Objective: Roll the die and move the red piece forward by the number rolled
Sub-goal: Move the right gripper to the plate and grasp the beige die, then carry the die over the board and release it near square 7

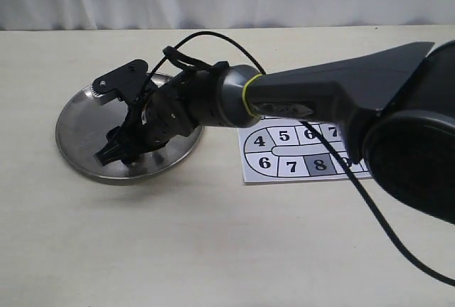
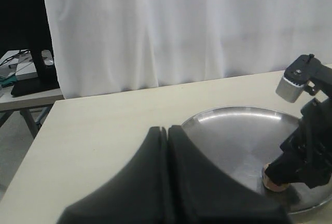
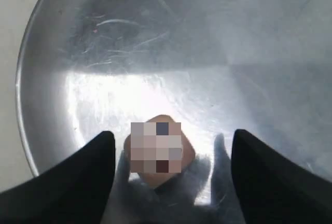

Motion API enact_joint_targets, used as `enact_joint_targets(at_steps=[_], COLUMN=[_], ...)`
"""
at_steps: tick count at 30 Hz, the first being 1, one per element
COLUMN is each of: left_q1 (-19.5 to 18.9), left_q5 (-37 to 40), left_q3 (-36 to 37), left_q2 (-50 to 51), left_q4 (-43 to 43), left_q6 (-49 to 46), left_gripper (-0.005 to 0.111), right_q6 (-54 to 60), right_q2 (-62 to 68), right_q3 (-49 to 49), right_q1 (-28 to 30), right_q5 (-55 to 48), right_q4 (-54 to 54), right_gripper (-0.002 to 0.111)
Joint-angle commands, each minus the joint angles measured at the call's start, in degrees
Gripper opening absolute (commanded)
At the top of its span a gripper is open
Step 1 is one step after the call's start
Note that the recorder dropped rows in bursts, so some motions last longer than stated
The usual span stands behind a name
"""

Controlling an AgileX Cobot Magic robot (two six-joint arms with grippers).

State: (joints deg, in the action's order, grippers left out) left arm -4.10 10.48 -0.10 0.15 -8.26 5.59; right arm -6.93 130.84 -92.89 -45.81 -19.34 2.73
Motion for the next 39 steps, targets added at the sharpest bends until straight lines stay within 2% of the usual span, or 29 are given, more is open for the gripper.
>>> enact_joint_targets(at_steps=[1,6,8,14,16,23,30,35,39], left_q1=[-0.2,-0.2,-0.2,-0.2,-0.2,-0.2,-0.2,-0.2,-0.2], left_q5=[-0.5,-0.5,-0.5,-0.5,-0.5,-0.5,-0.5,-0.5,-0.5], left_q3=[0.1,0.1,0.1,0.1,0.1,0.1,0.1,0.1,0.1], left_q2=[-0.1,-0.1,-0.1,-0.1,-0.1,-0.1,-0.1,-0.1,-0.1], left_q4=[0.0,0.0,0.0,0.0,0.0,0.0,0.0,0.0,0.0], left_q6=[0.1,0.1,0.1,0.1,0.1,0.1,0.1,0.1,0.1], left_gripper=[0.000,0.000,0.000,0.000,0.000,0.000,0.000,0.000,0.000], right_q6=[0.8,4.5,4.9,4.9,4.8,4.6,4.3,2.5,1.5], right_q2=[0.7,1.3,1.3,0.9,0.1,-12.6,-19.7,-19.6,-19.5], right_q3=[-0.5,-0.5,-0.5,-0.5,-0.5,-0.4,0.3,12.8,18.5], right_q1=[-0.3,-0.3,-0.3,-0.3,-0.3,4.6,17.7,28.4,31.3], right_q5=[1.9,2.9,2.9,2.5,1.9,-12.8,-26.5,-17.2,-12.0], right_q4=[-0.1,-0.7,-1.1,-1.1,-1.1,6.3,6.3,6.3,5.9], right_gripper=[0.061,0.059,0.050,0.011,0.004,0.004,0.004,0.004,0.004])
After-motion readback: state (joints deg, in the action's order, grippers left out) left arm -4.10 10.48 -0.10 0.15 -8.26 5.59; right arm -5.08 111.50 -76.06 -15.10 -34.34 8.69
